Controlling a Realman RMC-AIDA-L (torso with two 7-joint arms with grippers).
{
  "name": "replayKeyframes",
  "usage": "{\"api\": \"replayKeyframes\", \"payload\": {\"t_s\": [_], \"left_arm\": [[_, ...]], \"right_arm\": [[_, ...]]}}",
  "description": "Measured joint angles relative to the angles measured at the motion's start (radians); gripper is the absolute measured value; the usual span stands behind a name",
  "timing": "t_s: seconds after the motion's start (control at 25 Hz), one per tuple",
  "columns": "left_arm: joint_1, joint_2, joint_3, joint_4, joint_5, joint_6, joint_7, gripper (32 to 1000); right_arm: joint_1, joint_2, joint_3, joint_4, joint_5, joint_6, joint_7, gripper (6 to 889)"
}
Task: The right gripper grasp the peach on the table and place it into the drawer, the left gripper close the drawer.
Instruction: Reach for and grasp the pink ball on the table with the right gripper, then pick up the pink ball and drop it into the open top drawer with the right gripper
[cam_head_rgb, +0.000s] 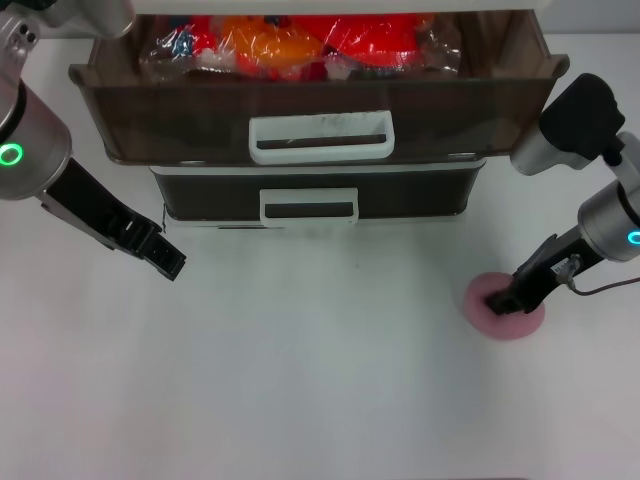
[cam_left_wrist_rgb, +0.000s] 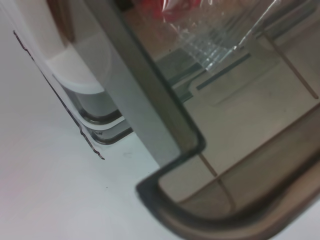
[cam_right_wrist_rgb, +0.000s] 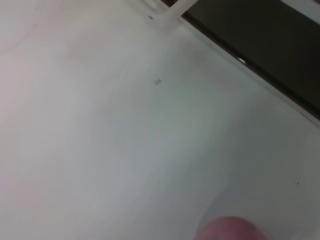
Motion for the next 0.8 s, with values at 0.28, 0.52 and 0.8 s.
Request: {"api": "replayKeyframes", "payload": {"t_s": [0.28, 0.52, 0.8], "left_arm": [[0.000, 0.0001, 0.003, 0.000, 0.000, 0.000, 0.000, 801], [0.002, 0.0001, 0.000, 0.000, 0.000, 0.000, 0.000, 800], [0.007, 0.0001, -0.001, 0.000, 0.000, 0.000, 0.000, 798]], "right_arm": [[0.000, 0.000, -0.001, -0.001, 0.000, -0.002, 0.000, 185], [-0.002, 0.000, -0.014, -0.001, 0.000, -0.011, 0.000, 135], [-0.055, -0.003, 0.019, -0.193, -0.002, 0.081, 0.020, 86]]}}
